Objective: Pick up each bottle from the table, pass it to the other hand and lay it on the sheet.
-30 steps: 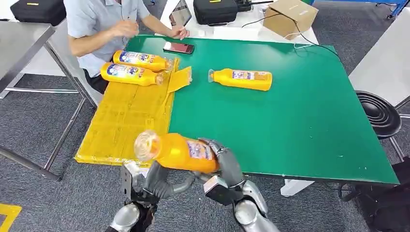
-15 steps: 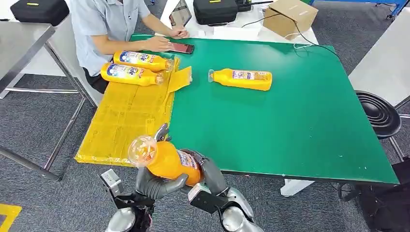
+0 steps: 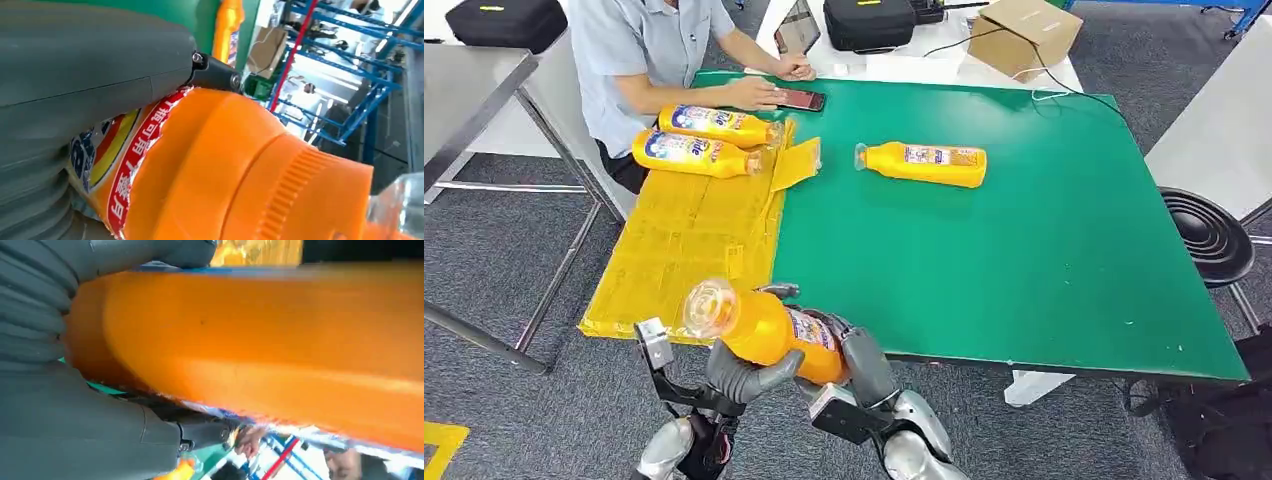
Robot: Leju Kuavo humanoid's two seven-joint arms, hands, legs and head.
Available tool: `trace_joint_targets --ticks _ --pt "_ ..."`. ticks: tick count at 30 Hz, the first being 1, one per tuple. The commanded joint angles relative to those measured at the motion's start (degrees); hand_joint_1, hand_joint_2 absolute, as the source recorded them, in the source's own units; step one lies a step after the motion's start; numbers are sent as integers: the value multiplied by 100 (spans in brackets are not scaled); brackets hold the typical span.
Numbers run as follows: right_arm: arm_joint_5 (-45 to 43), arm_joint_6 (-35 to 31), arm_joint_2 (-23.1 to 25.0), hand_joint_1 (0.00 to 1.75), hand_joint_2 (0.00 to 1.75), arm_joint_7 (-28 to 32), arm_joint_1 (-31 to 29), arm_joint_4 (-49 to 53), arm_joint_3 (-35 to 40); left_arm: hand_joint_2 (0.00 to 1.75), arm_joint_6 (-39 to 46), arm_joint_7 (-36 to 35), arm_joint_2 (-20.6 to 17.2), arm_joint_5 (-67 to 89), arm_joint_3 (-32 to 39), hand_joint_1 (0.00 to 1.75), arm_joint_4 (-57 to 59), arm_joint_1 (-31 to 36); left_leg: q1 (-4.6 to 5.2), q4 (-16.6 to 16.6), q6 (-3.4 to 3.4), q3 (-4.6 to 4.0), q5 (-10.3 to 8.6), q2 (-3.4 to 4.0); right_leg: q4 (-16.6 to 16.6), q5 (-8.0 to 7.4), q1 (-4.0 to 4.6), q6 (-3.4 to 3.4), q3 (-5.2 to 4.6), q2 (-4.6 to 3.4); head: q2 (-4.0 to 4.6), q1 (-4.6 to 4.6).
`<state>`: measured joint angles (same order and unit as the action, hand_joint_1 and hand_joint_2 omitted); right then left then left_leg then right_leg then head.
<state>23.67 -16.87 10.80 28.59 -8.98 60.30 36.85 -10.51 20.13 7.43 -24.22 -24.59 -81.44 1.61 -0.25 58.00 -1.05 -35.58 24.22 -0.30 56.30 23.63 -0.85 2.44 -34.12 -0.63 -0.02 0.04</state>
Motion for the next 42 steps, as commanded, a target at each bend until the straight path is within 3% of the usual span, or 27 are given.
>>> trace_joint_targets --ticks 1,4,11,14,18,22,26,29,30,33,35,37,39,41,42 --pt "-102 -117 -69 0 0 -22 -33 227 331 175 176 -327 66 -404 432 175 697 76 -2 -12 7 41 11 8 -11 10 4 -13 38 0 0 0" --pt "-104 -118 -68 0 0 -23 -31 235 336 175 173 -337 53 -418 445 175 703 88 -3 -6 5 21 6 2 -7 6 5 -9 20 3 0 2" --pt "-245 -573 -53 0 0 115 -103 230 422 175 1027 -460 99 -933 1048 175 1018 521 -3 -6 5 18 3 -1 -7 4 4 -10 18 8 0 0" --pt "-330 -602 -77 0 0 47 -125 199 491 175 1847 -581 -100 -548 1106 175 1534 955 -3 -5 4 7 -2 -5 -6 1 4 -7 7 10 0 0" --pt "-314 -705 -66 0 0 100 -181 202 550 175 2143 -306 -377 -228 1307 175 2024 1620 -5 -8 8 22 -2 -11 -6 5 7 -14 24 19 0 -2" --pt "-244 -686 -131 0 0 105 -93 403 569 175 2827 -37 -805 1306 1211 175 2157 2181 -8 0 12 16 -6 -14 3 4 11 -16 20 23 0 0" --pt "-224 -619 -136 0 0 101 -65 436 547 175 2703 -130 -790 1688 1444 175 2175 2257 -10 2 7 -1 -26 -30 1 -5 12 -14 5 34 0 0" --pt "-215 -511 -122 0 0 108 -73 403 542 175 3450 -226 -992 3274 1181 175 2731 2676 -13 11 19 -10 -42 -50 8 -2 17 -28 -46 54 0 -2" --pt "-214 -454 -116 0 0 110 -80 397 539 175 3345 -276 -994 3521 1244 175 2919 2809 -16 9 31 -25 -47 -48 7 -13 22 -33 -80 54 0 -2" --pt "-197 -323 -129 0 0 139 -66 488 532 175 2418 -623 -1189 4824 538 175 3828 3494 -18 0 30 -65 -75 -97 8 7 24 -50 -111 102 0 0" --pt "-207 -158 -149 0 0 160 -98 528 570 175 2138 -968 -1193 5755 -41 175 4434 3893 -24 -4 41 -87 -113 -141 9 2 26 -67 -123 138 0 -2" --pt "-207 -144 -132 0 0 161 -109 524 565 175 2152 -959 -1112 5826 -23 175 4585 3958 -38 -9 45 -103 -151 -182 1 -20 34 -75 -124 155 0 0" --pt "-207 -144 -132 0 0 161 -109 524 565 175 2152 -959 -1112 5826 -23 175 4585 3958 -41 -11 35 -103 -155 -155 1 -39 39 -63 -117 124 0 -4" --pt "-210 -128 -119 0 0 161 -116 496 564 175 2207 -911 -1071 5857 -1 175 4702 3980 -37 -19 71 -104 -178 -118 -3 -70 42 -74 -113 93 0 -2" --pt "-208 -58 -134 0 0 175 -134 490 594 175 2190 -1010 -1064 6216 -200 175 4927 4080 -36 -21 38 -117 -208 -89 0 -109 38 -72 -88 70 0 0"
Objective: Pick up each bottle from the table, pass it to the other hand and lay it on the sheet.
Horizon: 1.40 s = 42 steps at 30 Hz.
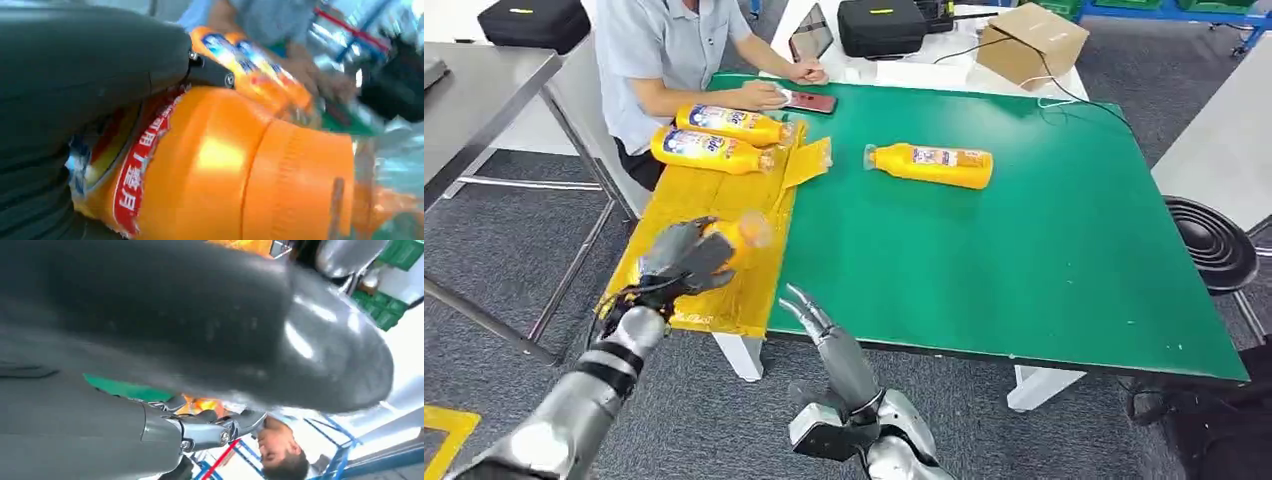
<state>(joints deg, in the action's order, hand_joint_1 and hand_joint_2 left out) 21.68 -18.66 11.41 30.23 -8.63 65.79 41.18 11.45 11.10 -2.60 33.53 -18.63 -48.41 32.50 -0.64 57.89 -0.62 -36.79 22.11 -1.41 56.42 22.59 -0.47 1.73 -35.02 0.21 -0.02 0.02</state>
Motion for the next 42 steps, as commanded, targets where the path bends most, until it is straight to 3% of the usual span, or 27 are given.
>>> trace_joint_targets --ticks 1,5,10,20,25,26,27,28,29,37,42 --pt "-22 192 -211 0 0 16 -192 -68 194 175 -50 -171 -13 719 -941 175 1855 1082 0 -3 -3 -18 -1 30 -9 -72 -1 28 -28 -23 0 -2" --pt "-57 345 -202 0 0 45 -230 -114 283 175 32 -352 277 1368 -1218 175 2546 1282 8 2 1 -29 7 36 -5 -50 -12 18 -44 -19 0 -2" --pt "-63 355 -208 0 0 48 -217 -132 290 175 55 -377 294 1395 -1213 175 2580 1295 6 7 1 -71 5 46 -4 -52 -11 30 -84 -34 0 2" --pt "-95 409 -195 0 0 81 -232 -199 293 175 122 -274 389 1676 -1265 175 2661 1353 7 6 6 -62 20 55 -4 -43 -11 24 -78 -39 0 2" --pt "-141 455 -162 0 0 124 -264 -331 292 175 -556 -392 595 1839 -1367 175 2945 1405 5 5 5 -77 13 46 -7 -49 -10 27 -91 -33 0 2" --pt "-159 466 -152 0 0 138 -284 -362 302 175 -784 -421 585 1795 -1330 136 2995 1389 6 5 5 -61 20 45 -7 -41 -11 26 -74 -29 0 0" --pt "-170 473 -135 0 0 149 -319 -412 327 175 -1002 -453 561 1685 -1212 56 3075 1361 8 4 5 -68 17 50 -7 -46 -12 27 -82 -37 0 0" --pt "-177 462 -125 0 0 154 -341 -443 335 175 -1054 -466 553 1596 -1108 16 3104 1325 6 4 5 -69 18 59 -7 -49 -11 26 -84 -48 0 2" --pt "-182 449 -122 0 0 153 -355 -465 341 175 -1104 -479 559 1519 -1017 0 3135 1306 9 0 5 -73 14 60 -8 -53 -15 28 -89 -50 0 0" --pt "-223 308 -62 0 0 199 -480 -749 420 175 -1804 78 773 -150 496 0 3036 1239 11 -5 4 -48 24 65 -11 -45 -15 24 -65 -50 0 2" --pt "-263 169 -89 0 0 256 -452 -764 444 175 -1804 721 930 -813 713 0 2548 1170 8 0 3 -65 16 52 -8 -51 -13 28 -78 -43 0 2"
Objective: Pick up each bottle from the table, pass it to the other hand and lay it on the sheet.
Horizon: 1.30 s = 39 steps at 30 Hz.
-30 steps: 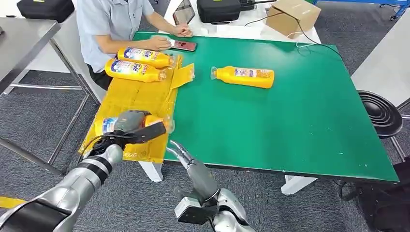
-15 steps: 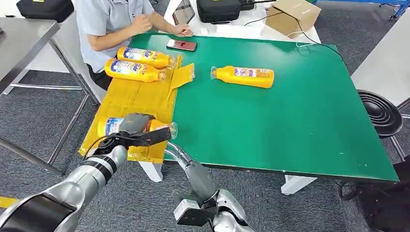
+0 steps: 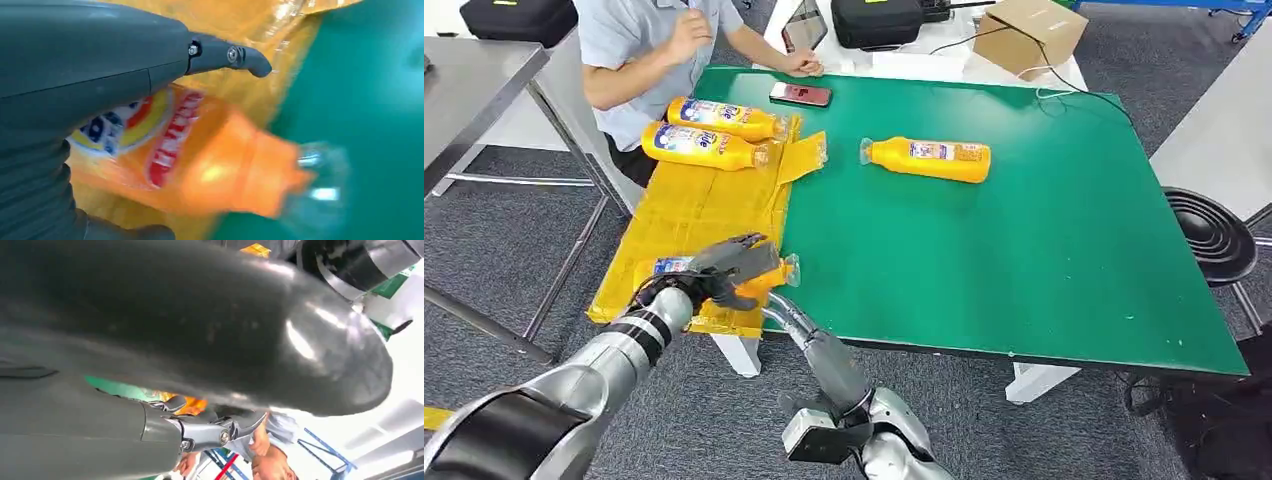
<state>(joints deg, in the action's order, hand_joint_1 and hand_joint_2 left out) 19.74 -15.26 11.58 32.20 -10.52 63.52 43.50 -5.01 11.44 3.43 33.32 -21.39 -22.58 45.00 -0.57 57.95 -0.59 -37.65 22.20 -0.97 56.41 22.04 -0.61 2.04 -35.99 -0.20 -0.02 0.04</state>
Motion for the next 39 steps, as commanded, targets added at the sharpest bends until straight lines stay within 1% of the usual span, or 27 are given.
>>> trace_joint_targets --ticks 1,5,9,12,14,16,17,18,19,20,21,22,23,24,25,26,28,29,30,31,32,33,34,35,36,38,39 --pt "-69 -195 -112 0 0 59 -255 -529 212 175 -150 824 372 -1058 1077 0 -189 -128 2 -8 0 33 12 11 -9 9 0 -5 32 -2 0 -2" --pt "-70 -317 -130 0 0 77 -210 -531 199 175 -89 1246 579 -2616 1538 0 -1193 -540 1 -4 -1 22 11 5 -7 10 1 -4 22 2 0 -2" --pt "-45 -462 -149 0 0 73 -167 -538 189 175 9 1384 600 -4041 1502 0 -2713 -1166 1 -4 -1 13 10 11 -7 7 1 -4 13 -2 0 0" --pt "-51 -465 -158 0 0 68 -166 -535 195 175 32 1299 581 -4081 1464 0 -2856 -1220 1 -5 0 24 21 21 -8 13 1 -6 20 -9 0 0" --pt "-51 -525 -157 0 0 63 -141 -524 170 175 -57 1501 674 -4562 1652 0 -3178 -1365 0 -5 0 6 15 12 -7 11 1 0 3 -3 0 -2" --pt "4 -672 -187 0 0 48 -62 -453 107 175 -168 1522 916 -5886 1931 0 -4678 -1959 2 -5 0 18 22 12 -7 22 1 6 16 -3 0 0" --pt "24 -730 -219 0 0 49 -6 -386 71 175 151 1587 968 -6047 1934 0 -5702 -2377 0 -2 -1 5 20 13 -7 18 2 8 4 -6 0 0" --pt "36 -734 -245 0 0 46 24 -345 59 175 340 1508 938 -6099 1881 0 -6294 -2638 1 -1 -2 24 33 23 -7 27 3 7 21 -12 0 0" --pt "73 -814 -264 0 0 44 62 -303 20 175 494 1649 947 -6124 1915 0 -6780 -2863 1 -1 -2 9 27 30 -6 20 1 9 4 -19 0 0" --pt "105 -896 -303 0 0 27 125 -228 -56 175 787 1963 943 -5944 1960 0 -7360 -3163 2 3 -2 27 41 39 -3 31 1 7 20 -26 0 0" --pt "120 -917 -315 0 0 34 157 -179 -112 175 831 2005 914 -5989 1980 0 -7704 -3361 2 1 -1 24 40 40 -5 29 1 7 17 -33 0 0" --pt "185 -1019 -283 0 0 16 254 -75 -255 175 641 1757 895 -6437 2026 0 -7992 -3558 2 1 -2 21 43 47 -6 28 0 6 11 -45 0 0" --pt "363 -1105 -313 0 0 -36 304 1 -320 175 608 1784 911 -6473 2076 0 -8159 -3710 3 -1 -1 14 41 44 -5 27 -1 5 4 -41 0 -2" --pt "495 -1159 -352 0 0 -77 337 67 -397 175 594 1810 895 -6454 2086 0 -8247 -3830 3 0 0 38 57 56 -4 41 -1 2 24 -50 0 0" --pt "639 -1274 -414 0 0 -112 342 86 -467 175 600 1901 875 -6356 2093 0 -8294 -3928 3 -1 -2 22 53 47 -5 37 -1 1 12 -44 0 0" --pt "876 -1507 -508 0 0 -240 357 115 -618 175 641 1996 841 -6164 2058 0 -8338 -4070 3 -4 -1 13 46 34 -7 34 -2 1 4 -33 0 0" --pt "1501 -1973 -825 0 0 -516 283 76 -1059 175 830 2334 809 -5737 2038 0 -8454 -4391 5 -8 -2 37 60 38 -12 48 -2 -4 28 -36 0 0" --pt "1523 -1795 -829 0 0 -410 308 105 -1263 175 835 2358 791 -5740 2019 0 -8466 -4413 4 -8 -2 17 51 26 -13 46 -3 8 12 -28 0 0" --pt "1541 -1757 -821 0 0 -379 315 106 -1318 175 839 2366 788 -5742 2017 0 -8459 -4422 5 -10 -5 44 66 35 -17 56 -3 7 37 -33 0 2" --pt "1541 -1757 -821 0 175 -379 315 106 -1318 175 839 2366 788 -5742 2017 0 -8459 -4422 7 -8 -6 31 61 22 -13 56 -4 8 27 -22 0 2" --pt "2039 -2184 -825 0 175 -544 303 73 -1487 175 915 2423 793 -5708 2017 0 -8487 -4449 4 -5 -5 17 55 15 -10 53 -3 8 15 -17 0 0" --pt "2250 -2352 -898 0 175 -669 287 123 -1663 175 970 2439 809 -5717 2043 0 -8545 -4533 4 -1 -5 38 67 14 -8 65 -2 7 37 -14 0 -2" --pt "2443 -2474 -1009 0 175 -801 247 169 -1835 175 991 2429 838 -5760 2074 0 -8596 -4622 5 -4 -6 19 56 8 -10 56 -3 9 20 -14 0 -4" --pt "2712 -2474 -1149 0 175 -985 185 241 -2087 175 1000 2427 860 -5773 2103 0 -8642 -4729 6 -5 -6 11 53 12 -10 51 -5 10 11 -20 0 -2" --pt "2914 -2441 -1245 0 175 -1118 128 256 -2245 175 1037 2392 862 -5739 2108 0 -8639 -4795 8 -4 -7 33 64 18 -9 60 -6 8 31 -23 0 -2" --pt "3232 -2250 -1385 0 175 -1330 -34 111 -2622 175 1366 2369 736 -5154 1970 0 -8421 -4841 14 -5 -12 42 69 18 -10 62 -9 9 40 -20 0 2" --pt "3489 -2209 -1481 0 175 -1490 -143 -81 -2776 175 1777 2277 555 -4416 1760 0 -8103 -4788 14 -6 -13 32 63 9 -12 58 -9 11 33 -12 0 0"
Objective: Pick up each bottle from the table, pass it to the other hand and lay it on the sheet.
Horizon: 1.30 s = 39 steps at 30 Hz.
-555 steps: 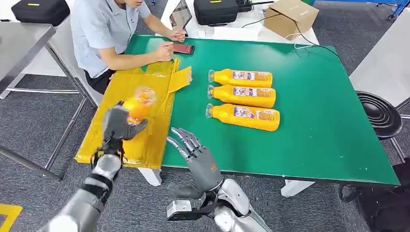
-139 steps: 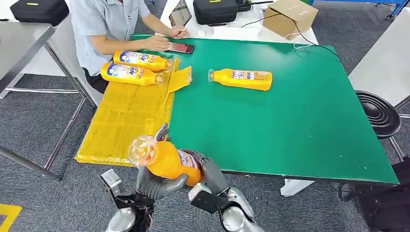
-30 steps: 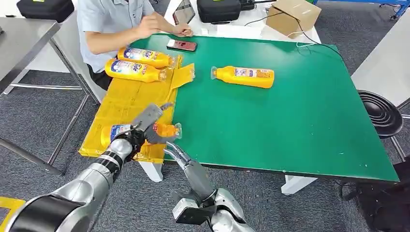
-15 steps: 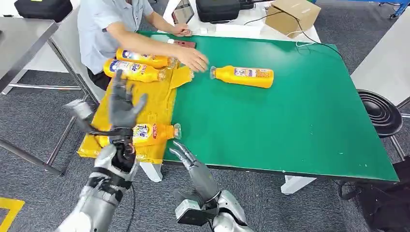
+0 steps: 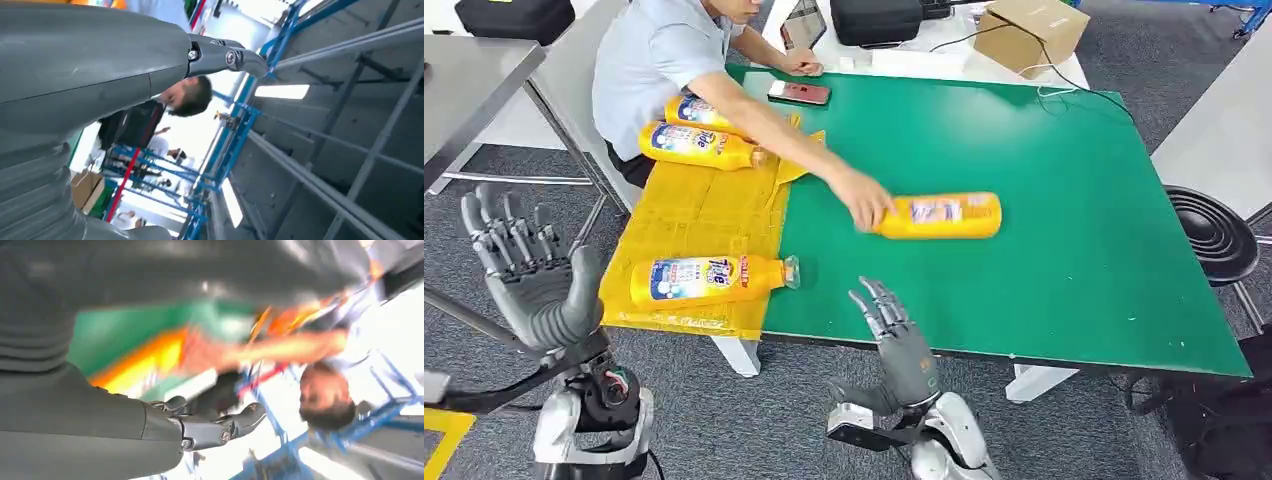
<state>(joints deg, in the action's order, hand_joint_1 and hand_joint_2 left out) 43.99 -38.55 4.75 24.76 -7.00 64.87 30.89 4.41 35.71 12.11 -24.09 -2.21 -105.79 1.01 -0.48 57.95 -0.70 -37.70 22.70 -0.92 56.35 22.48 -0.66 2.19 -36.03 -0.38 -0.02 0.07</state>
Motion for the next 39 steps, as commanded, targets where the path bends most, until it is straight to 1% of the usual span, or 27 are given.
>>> trace_joint_targets --ticks 1,3,6,9,10,12,13,15,16,18,19,20,21,22,23,24,25,27,29,30,32,33,34,36,37,38,39 --pt "1094 171 -857 0 175 -786 -563 -351 -1610 175 1052 -198 -436 1720 -313 0 483 -333 9 -9 -3 35 8 -4 -7 12 -6 -3 37 11 0 -2" --pt "1330 133 -928 0 175 -883 -663 -588 -1781 175 1423 -329 -669 2439 -618 0 1055 -215 10 -11 -4 23 -1 -14 -7 6 -10 -1 26 15 0 -2" --pt "1461 122 -905 0 175 -919 -711 -682 -1831 175 1424 -425 -641 2334 -625 0 1296 -192 11 -18 -4 56 8 -14 -16 13 -10 -6 57 20 0 -2" --pt "1527 119 -855 0 175 -958 -736 -705 -1791 175 1425 -427 -622 2335 -645 0 1310 -189 19 -9 -5 33 7 -1 -9 5 -10 -2 32 5 0 -4" --pt "1527 119 -855 0 175 -958 -736 -705 -1791 175 1425 -427 -622 2335 -645 0 1310 -189 20 -10 -3 52 15 6 -8 12 -11 -5 49 2 0 0" --pt "1527 119 -855 0 175 -958 -736 -705 -1791 175 1425 -427 -622 2335 -645 0 1310 -189 18 -7 -5 32 8 3 -6 5 -9 -2 29 5 0 0" --pt "1527 119 -855 0 175 -958 -736 -705 -1791 175 1425 -427 -622 2335 -645 0 1310 -189 19 -9 -4 51 15 3 -7 14 -9 -5 47 8 0 0" --pt "1527 119 -855 0 175 -958 -736 -705 -1791 175 1425 -427 -622 2335 -645 0 1310 -189 17 -7 -6 33 8 2 -6 6 -8 -2 30 6 0 -2" --pt "1527 119 -855 0 175 -958 -736 -705 -1791 175 1425 -427 -622 2335 -645 0 1310 -189 18 -7 -5 50 16 6 -6 13 -8 -4 47 5 0 0" --pt "1564 207 -815 0 175 -1045 -831 -846 -1748 175 1395 -506 -635 2353 -698 0 1264 -169 17 -5 -6 30 9 5 -5 5 -8 -1 27 3 0 0" --pt "1524 323 -796 0 175 -1097 -916 -980 -1742 175 1400 -510 -629 2354 -715 0 1290 -134 17 -4 -6 48 18 11 -5 13 -7 -4 44 0 0 -2" --pt "1401 518 -742 0 175 -1242 -1034 -1189 -1806 175 1399 -533 -629 2371 -744 0 1315 -91 19 -4 -8 26 7 5 -4 4 -10 0 23 2 0 0" --pt "1357 667 -712 0 175 -1311 -1175 -1422 -1796 175 1402 -546 -620 2394 -785 0 1333 -39 17 -4 -8 28 9 8 -4 5 -9 -1 25 0 0 -2" --pt "1289 700 -680 0 175 -1322 -1209 -1484 -1827 175 1402 -552 -618 2395 -798 0 1337 -26 17 -3 -7 42 14 14 -5 8 -8 -3 38 -4 0 0" --pt "1316 748 -644 0 175 -1382 -1349 -1765 -1810 175 1365 -598 -608 2383 -858 0 1369 47 18 -3 -8 38 13 13 -4 7 -10 -2 34 -3 0 0" --pt "1214 752 -566 0 175 -1382 -1495 -2082 -1858 175 1375 -599 -600 2381 -906 0 1406 109 18 -5 -7 53 17 17 -5 10 -9 -5 48 -4 0 0" --pt "1214 752 -566 0 175 -1382 -1495 -2082 -1858 175 1375 -599 -600 2381 -906 0 1406 109 16 -4 -7 37 12 13 -6 5 -9 -3 34 -2 0 0" --pt "1214 752 -566 0 175 -1382 -1495 -2082 -1858 175 1375 -599 -600 2381 -906 0 1406 109 16 -4 -7 37 12 13 -6 5 -9 -3 34 -2 0 0" --pt "1281 677 -540 0 175 -1444 -1637 -2413 -1830 175 1378 -609 -593 2381 -953 0 1458 182 16 -3 -7 48 16 16 -5 9 -9 -5 44 -3 0 0" --pt "1235 477 -506 0 175 -1485 -1901 -2987 -1867 175 1379 -633 -601 2370 -1065 0 1576 298 16 -4 -7 46 13 12 -5 8 -10 -4 42 -1 0 -2" --pt "1215 461 -506 0 175 -1474 -1932 -3048 -1877 175 1383 -633 -605 2370 -1076 0 1587 304 17 -6 -12 48 10 8 -6 9 -11 -4 46 3 0 -2" --pt "1215 461 -506 0 175 -1474 -1932 -3048 -1877 175 1383 -633 -605 2370 -1076 0 1587 304 16 -4 -13 34 5 6 -4 4 -11 -1 32 3 2 0" --pt "1215 461 -506 0 175 -1474 -1932 -3048 -1877 175 1383 -633 -605 2370 -1076 0 1587 304 16 -5 -11 57 15 11 -5 13 -10 -6 54 2 0 -2" --pt "1205 453 -496 0 175 -1483 -1948 -3083 -1893 175 1374 -640 -621 2361 -1080 0 1581 289 17 -4 -13 34 6 5 -4 5 -12 -1 33 3 0 -2" --pt "1267 398 -495 0 175 -1546 -1986 -3160 -1886 175 1367 -649 -629 2352 -1093 0 1587 300 17 -4 -12 54 16 12 -3 13 -11 -4 50 -1 0 0" --pt "1200 419 -474 0 175 -1566 -2026 -3222 -1949 175 1367 -652 -632 2352 -1104 0 1607 322 17 -3 -13 40 11 9 -2 8 -11 -2 38 1 0 -2" --pt "1204 396 -476 0 175 -1582 -2077 -3319 -1964 175 1358 -667 -644 2354 -1123 0 1644 357 17 -3 -11 62 20 12 -2 18 -10 -6 59 1 0 0"
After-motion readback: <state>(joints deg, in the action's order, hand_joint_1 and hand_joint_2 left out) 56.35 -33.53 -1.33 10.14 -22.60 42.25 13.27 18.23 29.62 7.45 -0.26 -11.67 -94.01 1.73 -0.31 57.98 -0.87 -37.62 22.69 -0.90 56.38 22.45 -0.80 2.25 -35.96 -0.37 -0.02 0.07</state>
